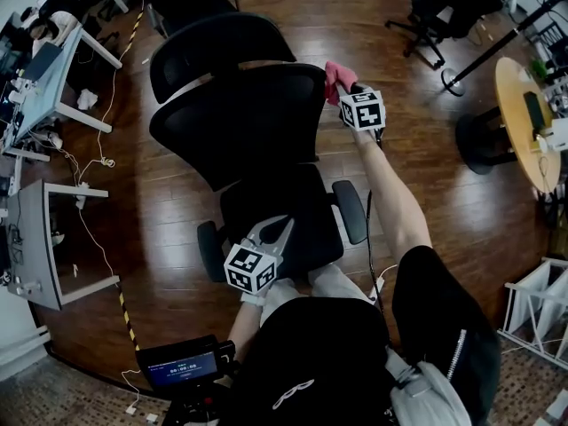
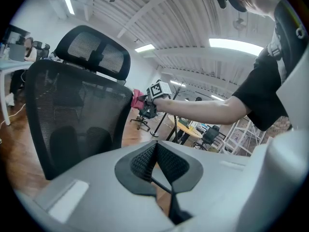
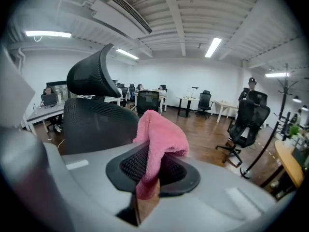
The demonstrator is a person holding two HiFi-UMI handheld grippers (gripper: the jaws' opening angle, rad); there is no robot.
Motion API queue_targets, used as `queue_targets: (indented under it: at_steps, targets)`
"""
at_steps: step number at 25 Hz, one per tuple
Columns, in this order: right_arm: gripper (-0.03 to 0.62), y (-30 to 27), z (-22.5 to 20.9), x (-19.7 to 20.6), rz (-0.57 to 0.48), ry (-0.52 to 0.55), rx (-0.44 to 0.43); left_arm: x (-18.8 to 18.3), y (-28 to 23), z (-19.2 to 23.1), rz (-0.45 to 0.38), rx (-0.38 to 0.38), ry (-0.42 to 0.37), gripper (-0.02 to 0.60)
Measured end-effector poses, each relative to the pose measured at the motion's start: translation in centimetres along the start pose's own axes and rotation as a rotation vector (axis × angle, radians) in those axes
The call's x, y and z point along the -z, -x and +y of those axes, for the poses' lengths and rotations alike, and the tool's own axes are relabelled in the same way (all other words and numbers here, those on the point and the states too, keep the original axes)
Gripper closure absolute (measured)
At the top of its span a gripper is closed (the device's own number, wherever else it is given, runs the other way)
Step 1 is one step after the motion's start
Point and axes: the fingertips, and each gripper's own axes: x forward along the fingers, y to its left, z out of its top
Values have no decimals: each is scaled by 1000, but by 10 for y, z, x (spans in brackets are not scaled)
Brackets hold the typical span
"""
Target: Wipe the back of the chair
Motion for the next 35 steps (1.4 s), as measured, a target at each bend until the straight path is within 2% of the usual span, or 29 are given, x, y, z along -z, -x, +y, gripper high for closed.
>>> queue_targets:
  at_steps: [4, 7, 12, 17, 22, 35]
  targets:
    - [553, 12, -24, 23, 68, -40, 143, 1, 12, 1, 2, 6, 6, 589]
    - [553, 11, -21, 33, 102, -35, 173, 2, 23, 5, -4, -2, 14, 589]
    - [553, -14, 22, 30, 110, 29, 126, 8, 43, 19, -23, -41, 27, 589]
    - [553, -30, 61, 18, 109, 63, 131, 10, 71, 35, -47, -83, 47, 589]
    - [553, -44, 110, 18, 117, 131, 47, 18, 90, 47, -61, -107, 66, 589]
    - [553, -84, 261, -8, 100, 219, -110, 20, 156, 81, -102, -154, 91, 589]
